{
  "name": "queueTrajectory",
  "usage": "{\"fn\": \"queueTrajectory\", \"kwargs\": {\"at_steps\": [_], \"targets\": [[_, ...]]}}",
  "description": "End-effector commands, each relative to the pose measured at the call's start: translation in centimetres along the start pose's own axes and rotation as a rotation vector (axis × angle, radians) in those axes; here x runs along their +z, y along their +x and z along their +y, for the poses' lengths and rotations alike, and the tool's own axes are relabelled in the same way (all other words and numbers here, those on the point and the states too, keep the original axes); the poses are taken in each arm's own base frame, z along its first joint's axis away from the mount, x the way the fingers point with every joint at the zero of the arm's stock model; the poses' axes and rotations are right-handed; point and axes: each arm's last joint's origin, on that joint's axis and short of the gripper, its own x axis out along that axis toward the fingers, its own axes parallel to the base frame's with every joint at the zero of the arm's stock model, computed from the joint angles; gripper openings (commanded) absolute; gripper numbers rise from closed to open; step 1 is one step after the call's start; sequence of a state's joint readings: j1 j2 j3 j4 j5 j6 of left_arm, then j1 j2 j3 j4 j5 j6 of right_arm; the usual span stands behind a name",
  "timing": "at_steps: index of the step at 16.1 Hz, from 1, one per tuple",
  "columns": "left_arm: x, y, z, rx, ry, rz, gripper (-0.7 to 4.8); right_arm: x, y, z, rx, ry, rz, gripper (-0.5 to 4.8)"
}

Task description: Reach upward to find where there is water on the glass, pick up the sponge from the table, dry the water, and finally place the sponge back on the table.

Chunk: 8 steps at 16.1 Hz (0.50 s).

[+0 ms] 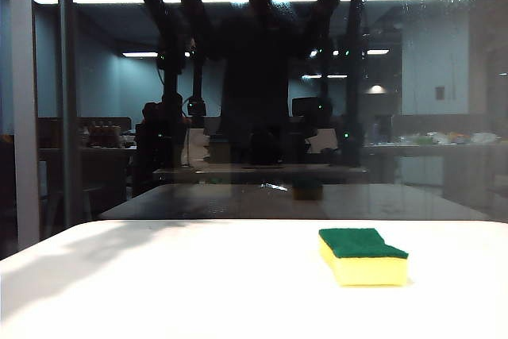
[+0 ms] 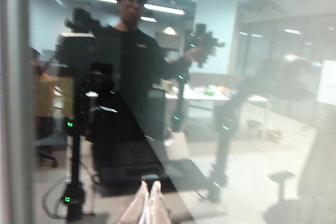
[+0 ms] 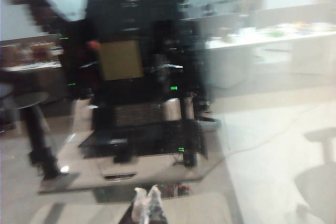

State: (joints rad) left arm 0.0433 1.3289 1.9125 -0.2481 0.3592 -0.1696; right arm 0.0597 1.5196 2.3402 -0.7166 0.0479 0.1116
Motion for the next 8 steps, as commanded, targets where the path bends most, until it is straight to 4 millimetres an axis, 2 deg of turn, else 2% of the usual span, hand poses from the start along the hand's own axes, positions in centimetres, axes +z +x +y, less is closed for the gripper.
{"fn": "queueTrajectory", "kwargs": {"at_steps": [1,8], "targets": [[0.48,-0.26,-0.16,-0.007,0.014,-0.022,-0.05,0.45,-0.44,-0.01,0.005,0.002,-0.024,-0.02],[0.44,-0.27,-0.33,-0.070,0.015,-0.011,-0.06,0.45,-0.46,0.06,0.030,0.002,-0.021,-0.02]]}}
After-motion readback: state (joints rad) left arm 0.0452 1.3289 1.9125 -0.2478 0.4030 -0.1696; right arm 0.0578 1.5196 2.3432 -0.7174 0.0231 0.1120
